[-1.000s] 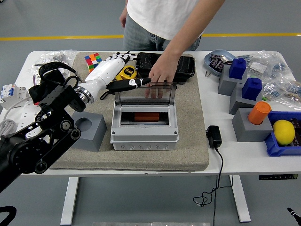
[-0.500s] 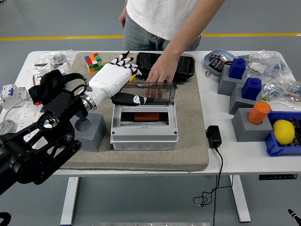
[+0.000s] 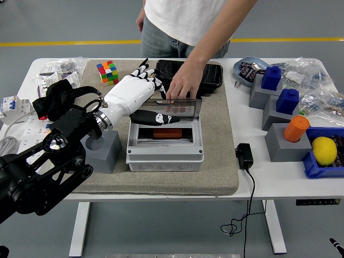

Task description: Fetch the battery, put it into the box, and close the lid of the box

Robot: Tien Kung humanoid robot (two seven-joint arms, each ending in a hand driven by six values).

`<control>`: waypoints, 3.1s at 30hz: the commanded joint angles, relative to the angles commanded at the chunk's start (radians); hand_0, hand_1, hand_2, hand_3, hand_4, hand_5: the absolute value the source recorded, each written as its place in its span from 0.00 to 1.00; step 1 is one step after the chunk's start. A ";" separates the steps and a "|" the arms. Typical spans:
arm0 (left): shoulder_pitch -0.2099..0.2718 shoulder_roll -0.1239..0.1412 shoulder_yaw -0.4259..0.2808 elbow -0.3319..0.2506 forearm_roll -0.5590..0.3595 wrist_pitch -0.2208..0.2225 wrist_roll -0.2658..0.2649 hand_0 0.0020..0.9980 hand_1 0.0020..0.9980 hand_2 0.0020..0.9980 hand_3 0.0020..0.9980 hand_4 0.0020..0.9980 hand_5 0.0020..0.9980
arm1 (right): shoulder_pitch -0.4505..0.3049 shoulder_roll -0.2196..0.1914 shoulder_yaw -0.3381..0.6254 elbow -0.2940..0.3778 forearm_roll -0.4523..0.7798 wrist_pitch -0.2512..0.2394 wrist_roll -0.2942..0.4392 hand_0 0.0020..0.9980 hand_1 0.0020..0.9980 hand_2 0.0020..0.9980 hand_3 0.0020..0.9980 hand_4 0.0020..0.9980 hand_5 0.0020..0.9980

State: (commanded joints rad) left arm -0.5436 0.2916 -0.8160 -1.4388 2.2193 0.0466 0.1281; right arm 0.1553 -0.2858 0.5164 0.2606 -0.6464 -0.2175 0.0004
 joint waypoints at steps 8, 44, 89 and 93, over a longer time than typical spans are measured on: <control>0.017 0.017 0.030 -0.055 -0.018 -0.003 0.000 1.00 0.95 0.78 0.57 1.00 1.00 | 0.002 -0.001 0.004 0.000 -0.002 0.000 0.000 0.86 0.83 0.80 0.83 1.00 1.00; 0.158 -0.015 -0.179 -0.340 -0.410 -0.091 -0.088 0.93 0.85 0.76 0.65 1.00 1.00 | 0.006 0.004 0.012 0.000 -0.011 0.002 -0.002 0.86 0.83 0.80 0.83 1.00 1.00; 0.458 -0.163 -0.797 -0.083 -0.527 0.167 -0.177 0.98 0.97 0.93 0.88 1.00 1.00 | -0.014 0.026 0.040 -0.006 -0.025 -0.008 0.007 0.86 0.84 0.81 0.84 1.00 1.00; 0.458 -0.167 -0.797 -0.085 -0.538 0.170 -0.179 0.98 0.97 0.93 0.88 1.00 1.00 | -0.015 0.027 0.046 -0.005 -0.031 -0.006 0.005 0.86 0.84 0.81 0.84 1.00 1.00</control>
State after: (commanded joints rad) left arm -0.0860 0.1250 -1.6126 -1.5238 1.6814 0.2168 -0.0512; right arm 0.1402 -0.2593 0.5620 0.2555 -0.6778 -0.2232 0.0054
